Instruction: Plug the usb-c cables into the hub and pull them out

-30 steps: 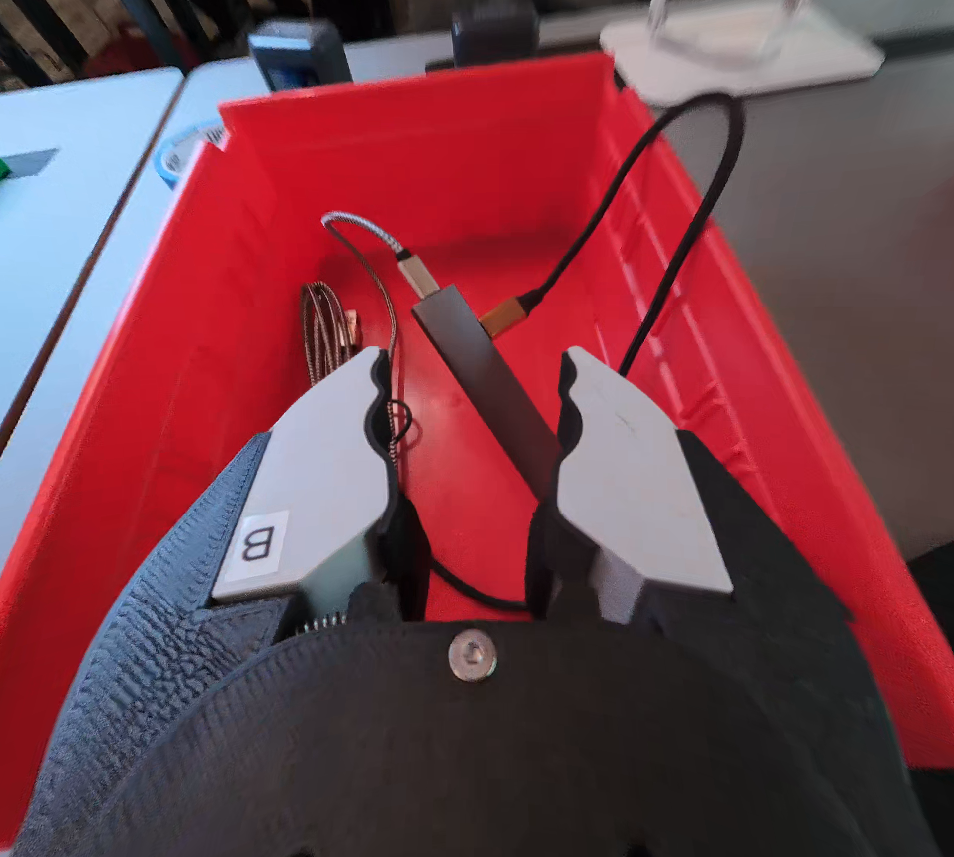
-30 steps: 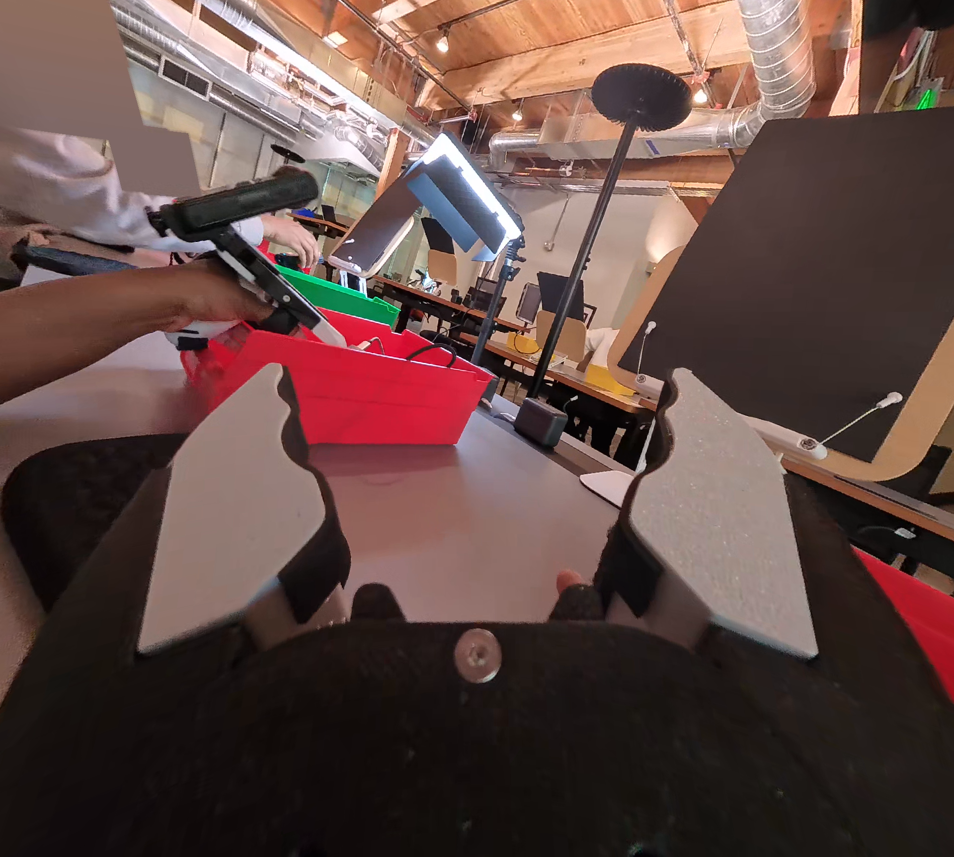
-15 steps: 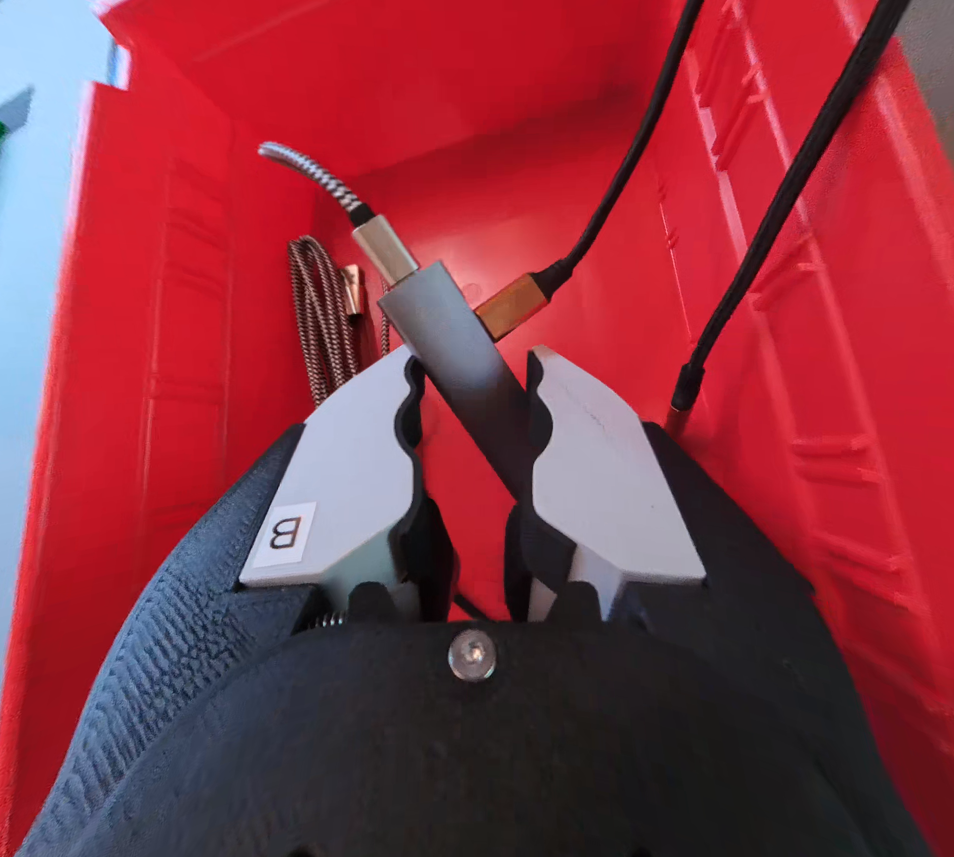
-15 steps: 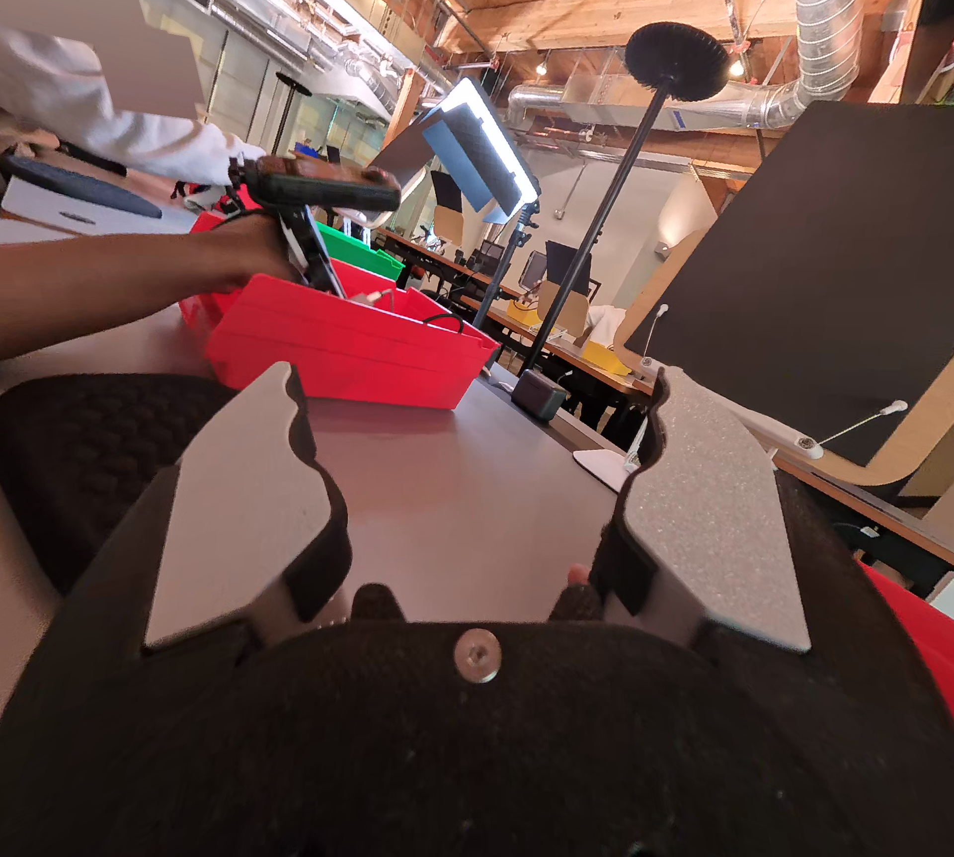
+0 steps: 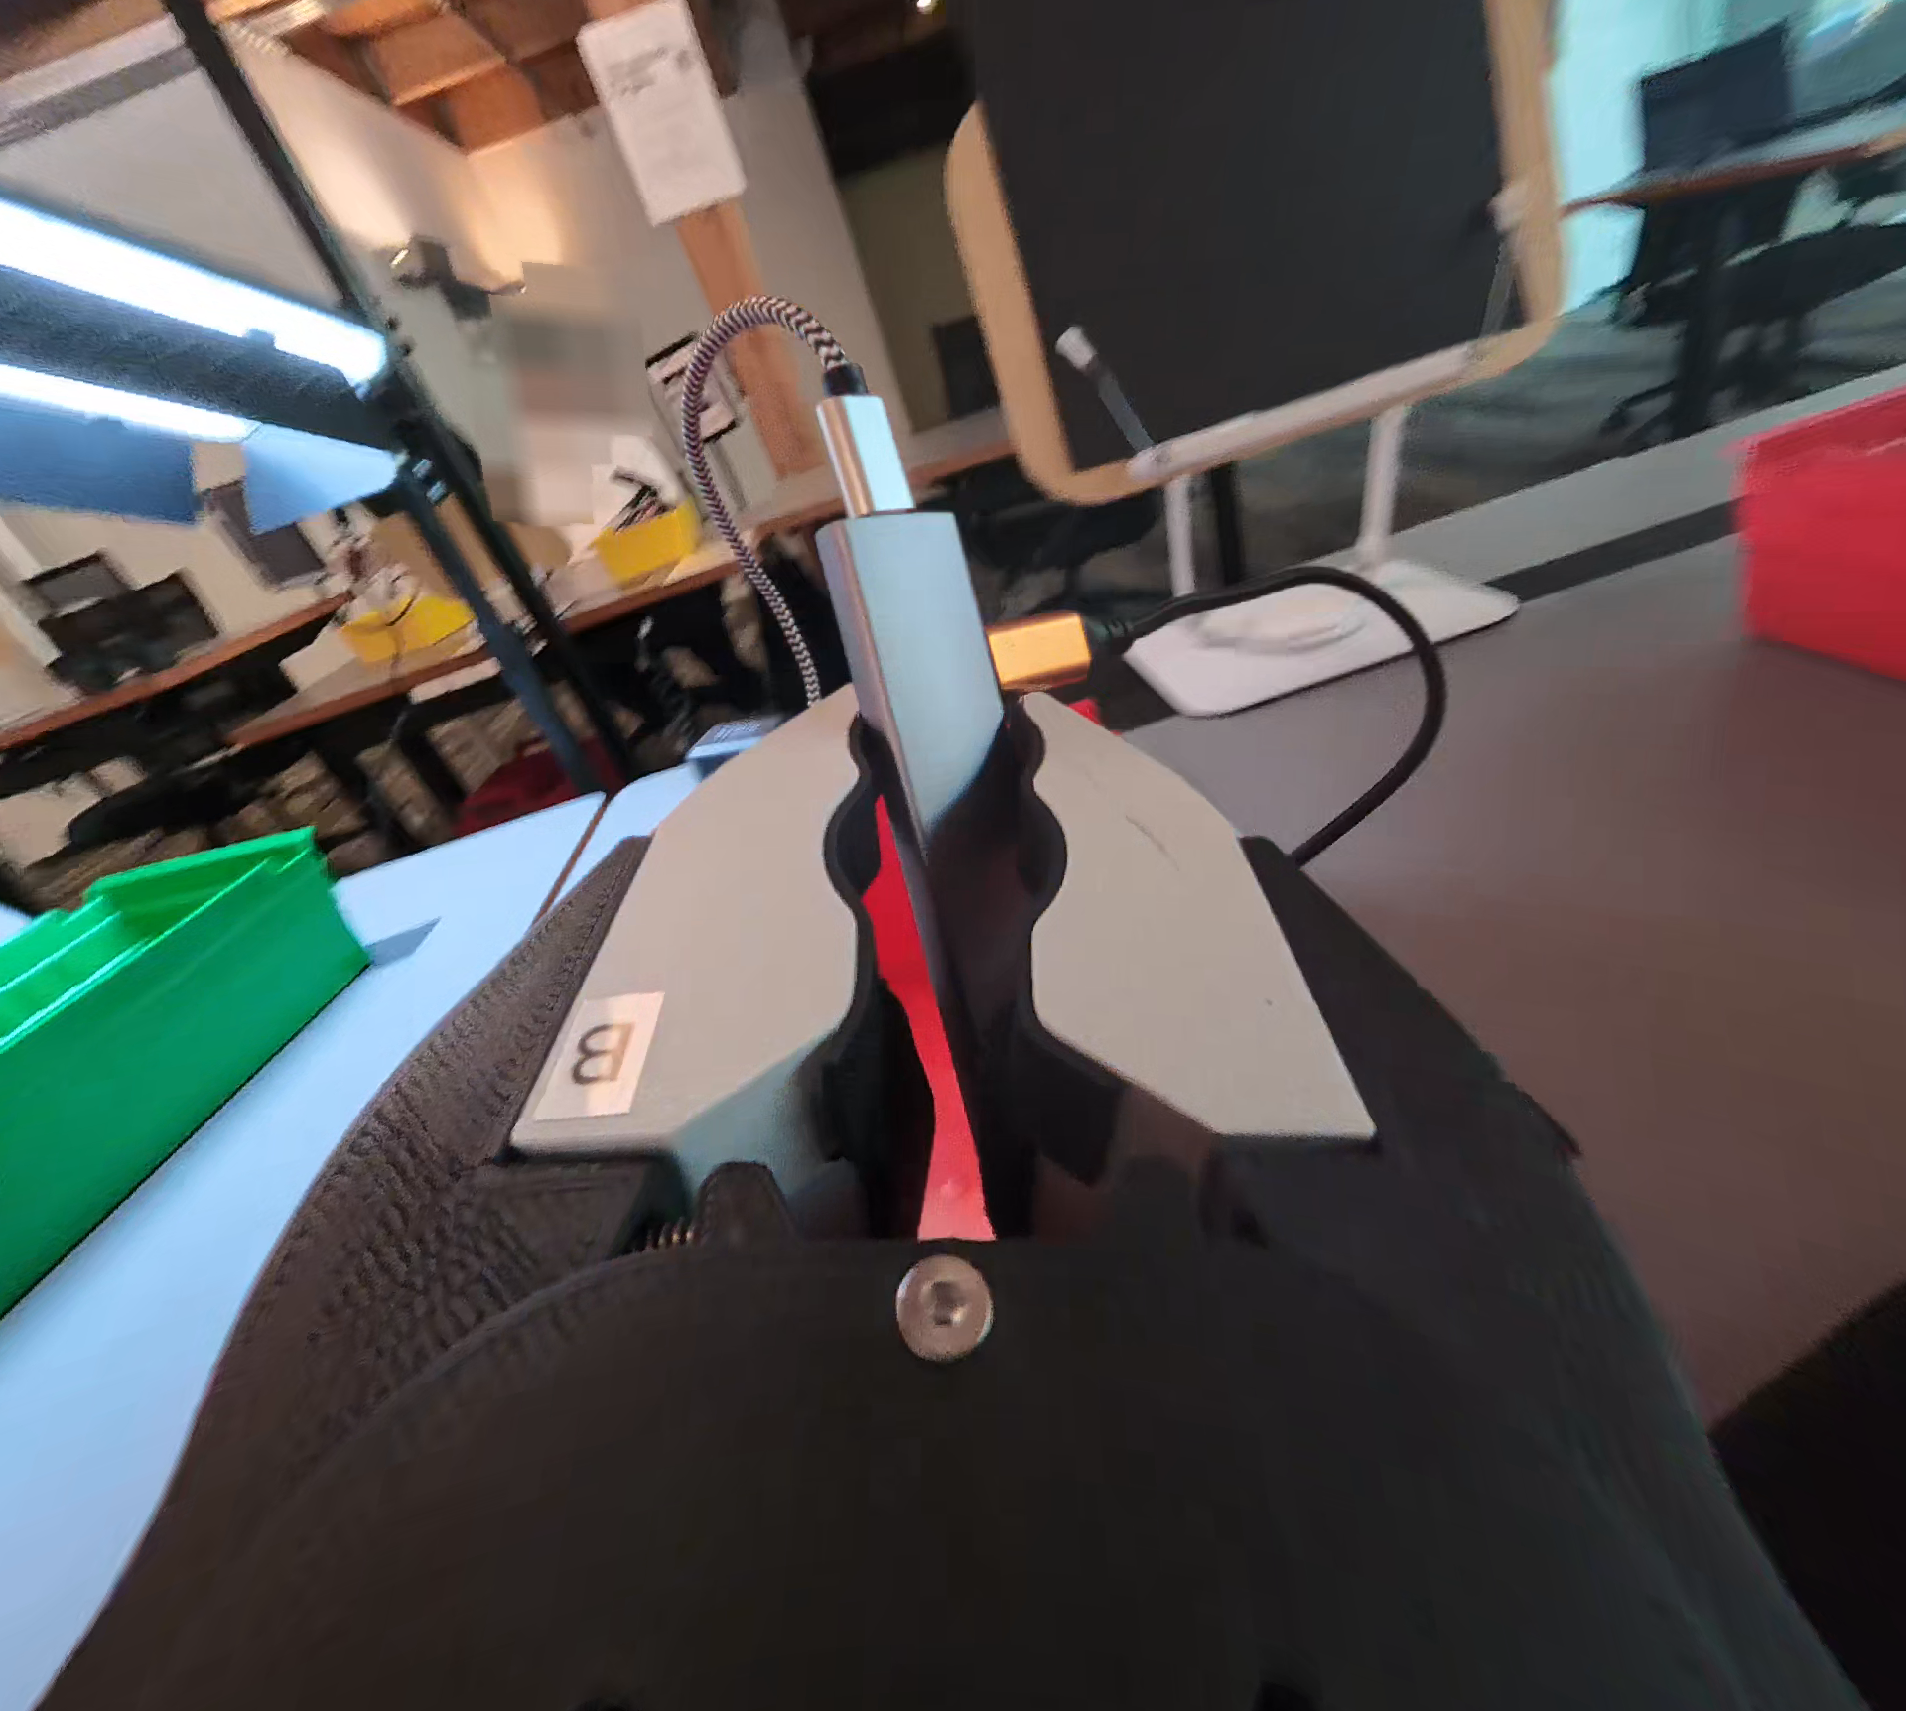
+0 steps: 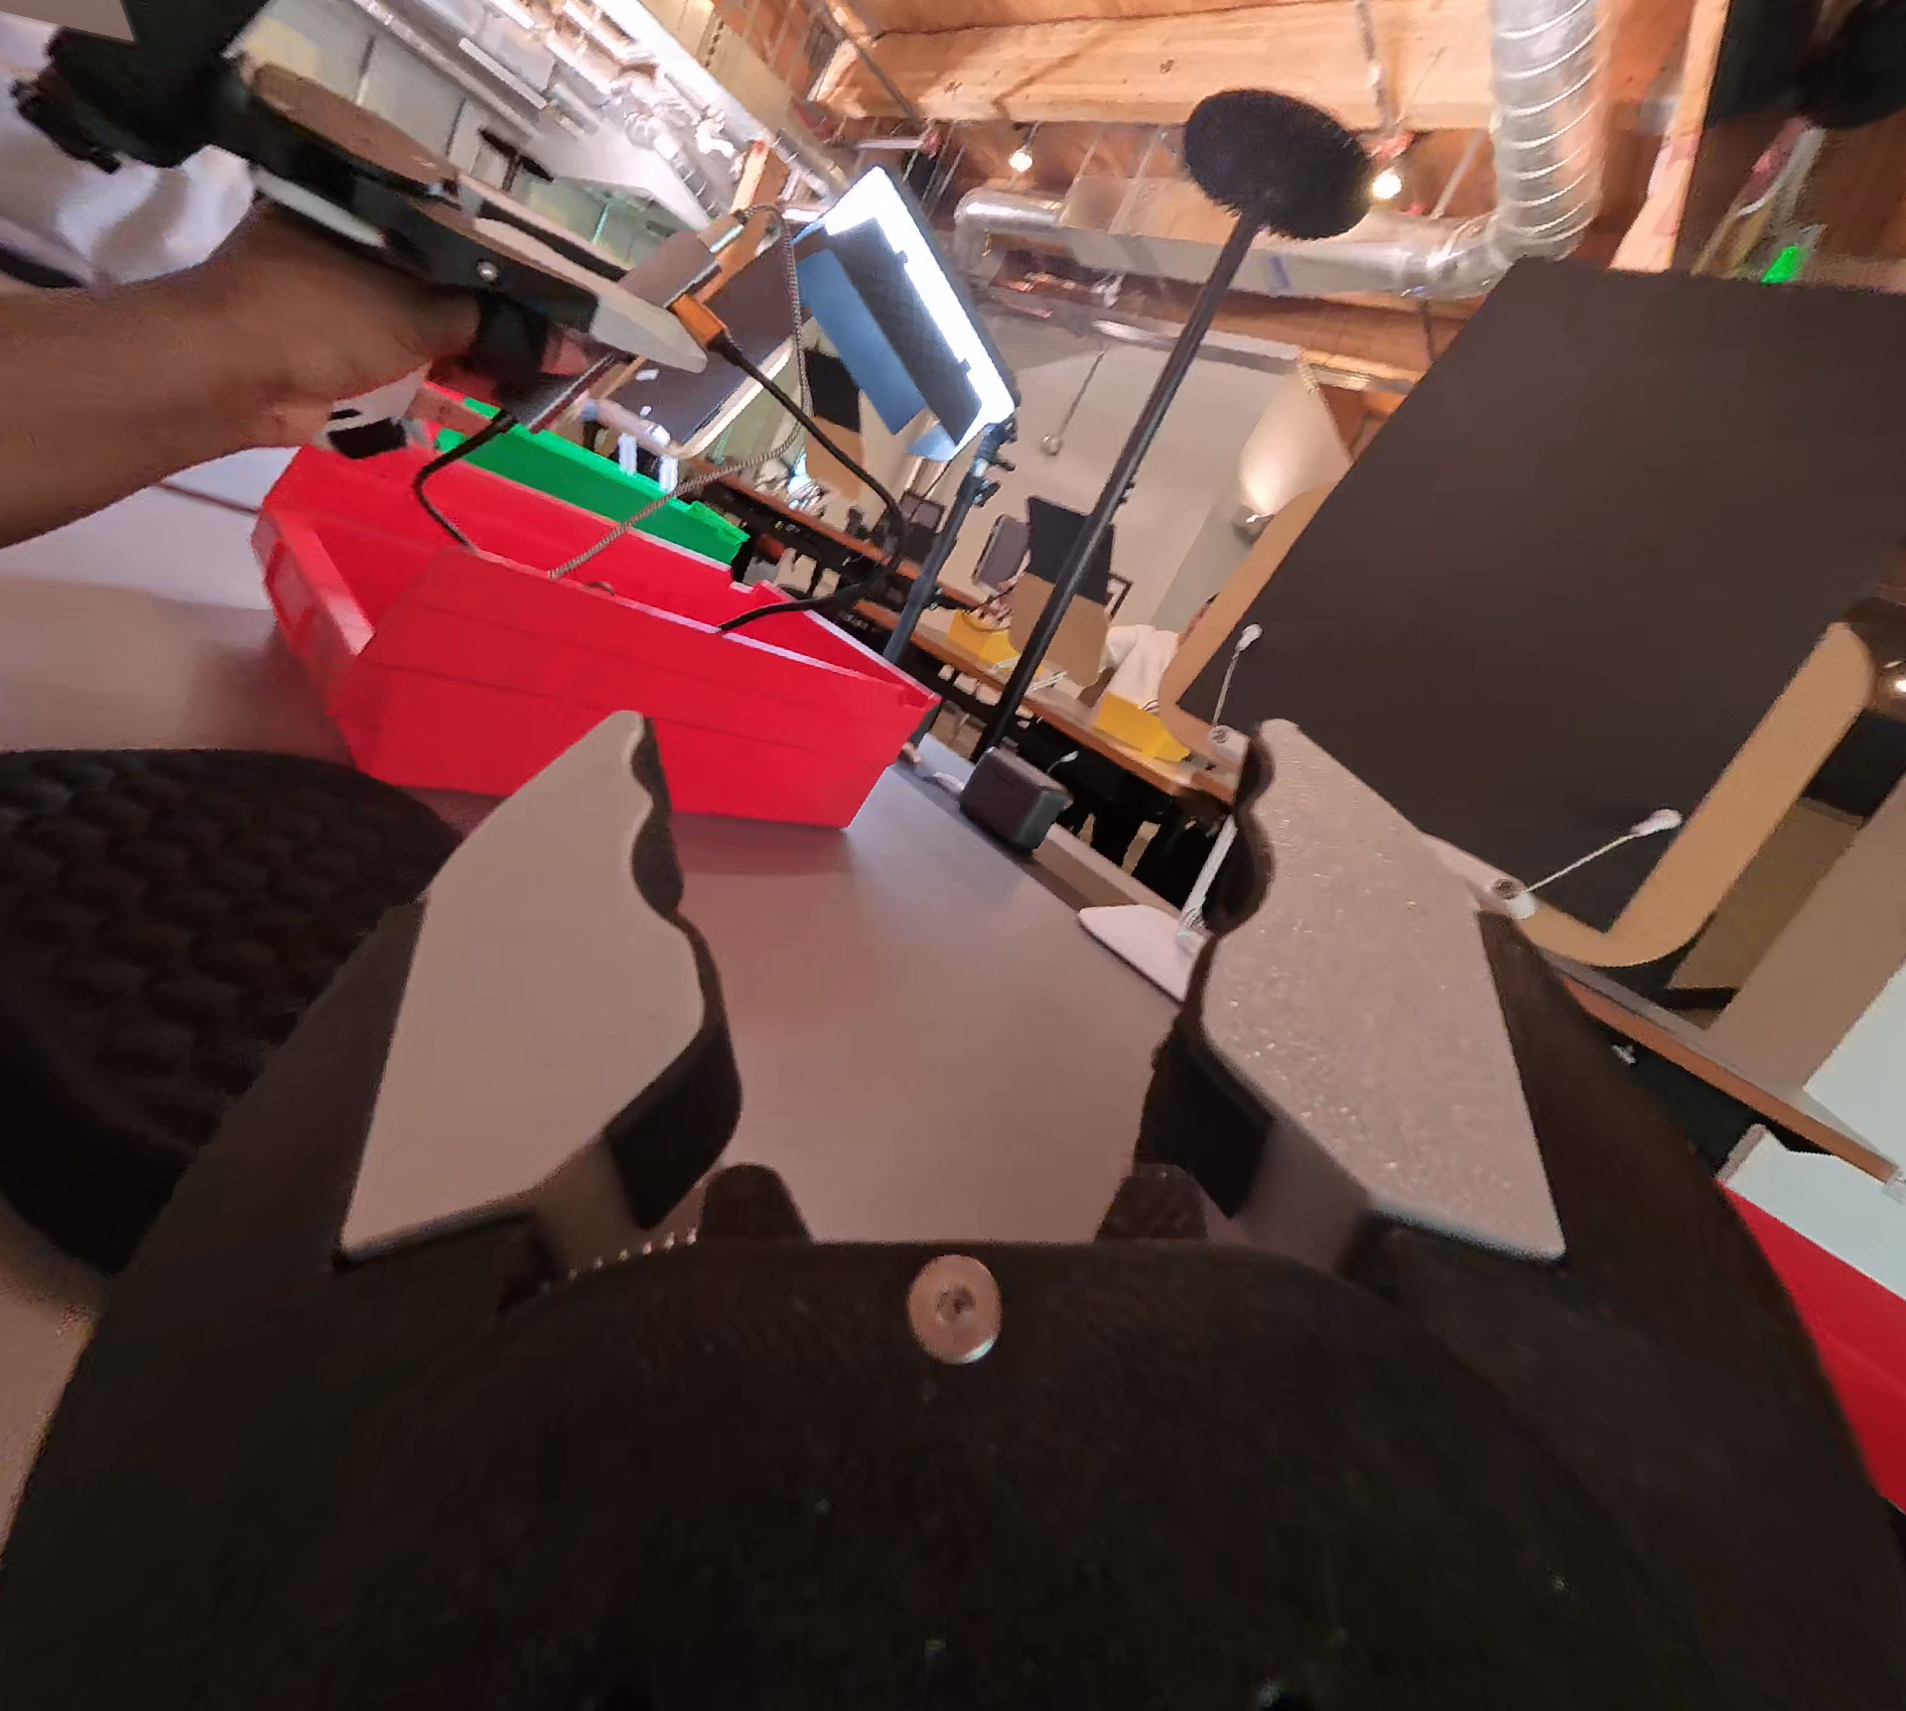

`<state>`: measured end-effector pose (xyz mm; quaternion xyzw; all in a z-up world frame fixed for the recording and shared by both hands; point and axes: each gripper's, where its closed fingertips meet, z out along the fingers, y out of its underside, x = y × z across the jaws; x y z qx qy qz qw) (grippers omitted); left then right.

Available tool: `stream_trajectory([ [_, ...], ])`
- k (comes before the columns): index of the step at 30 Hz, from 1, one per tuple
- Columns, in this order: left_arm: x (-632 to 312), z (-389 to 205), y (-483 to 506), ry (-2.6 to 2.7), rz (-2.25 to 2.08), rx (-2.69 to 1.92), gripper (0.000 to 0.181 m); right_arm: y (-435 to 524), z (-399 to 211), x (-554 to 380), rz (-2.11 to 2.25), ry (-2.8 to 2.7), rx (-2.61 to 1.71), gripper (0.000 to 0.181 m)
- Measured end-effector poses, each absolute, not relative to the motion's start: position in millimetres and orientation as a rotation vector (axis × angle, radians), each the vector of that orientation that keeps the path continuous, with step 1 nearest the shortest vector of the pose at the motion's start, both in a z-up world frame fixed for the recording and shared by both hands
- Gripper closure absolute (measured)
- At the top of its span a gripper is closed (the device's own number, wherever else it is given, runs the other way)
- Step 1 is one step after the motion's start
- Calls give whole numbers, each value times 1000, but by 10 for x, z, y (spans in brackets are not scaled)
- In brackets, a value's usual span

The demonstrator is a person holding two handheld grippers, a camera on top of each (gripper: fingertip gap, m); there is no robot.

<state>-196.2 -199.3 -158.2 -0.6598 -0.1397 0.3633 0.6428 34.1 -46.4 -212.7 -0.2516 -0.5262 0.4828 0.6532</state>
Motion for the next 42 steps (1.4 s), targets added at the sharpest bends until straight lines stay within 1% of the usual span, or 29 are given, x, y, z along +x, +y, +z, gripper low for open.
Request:
stream_trajectory([
  [3, -1604, -1388, -1823, -207, 750, -1460, 162, -408, -1990, 452, 1158, -1093, -569, 92],
  [7, -1174, -1249, -1577, -72, 680, -1479, 162, -334, -1809, 625, 1236, -952, -550, 101],
  [9, -922, -1239, -1428, 0, 620, -1507, 161, -332, -1749, 704, 1241, -908, -520, 107],
  [10, -794, -1278, -1336, 41, 580, -1542, 161, -337, -1728, 743, 1236, -892, -504, 114],
  [14, -415, -1695, -975, 176, 435, -1748, 162, -441, -1698, 848, 1198, -883, -416, 133],
  [16, -290, -1954, -845, 221, 363, -1840, 164, -533, -1754, 817, 1157, -940, -385, 137],
  [18, -183, -2175, -753, 258, 298, -1900, 165, -612, -1852, 725, 1090, -1019, -381, 138],
  [20, -110, -2364, -697, 284, 260, -1947, 165, -674, -1947, 631, 1024, -1088, -391, 144],
  [23, 20, -2551, -652, 317, 163, -1984, 165, -730, -2081, 486, 948, -1172, -442, 151],
  [26, 138, -2641, -617, 338, 58, -1991, 165, -783, -2232, 347, 906, -1253, -515, 154],
  [28, 173, -2699, -607, 344, 18, -2002, 165, -741, -2324, 264, 826, -1281, -561, 163],
  [30, 159, -2750, -611, 338, -3, -2017, 165, -725, -2392, 232, 774, -1314, -563, 165],
  [32, 146, -2758, -627, 325, -42, -2011, 165, -766, -2428, 238, 815, -1348, -570, 166],
  [37, 95, -2729, -691, 298, -106, -1994, 165, -760, -2518, 207, 903, -1423, -653, 157],
  [39, 85, -2732, -706, 295, -115, -1997, 166, -763, -2563, 190, 881, -1447, -655, 157],
  [42, 82, -2738, -715, 305, -114, -2000, 165, -737, -2641, 154, 798, -1475, -660, 166],
])
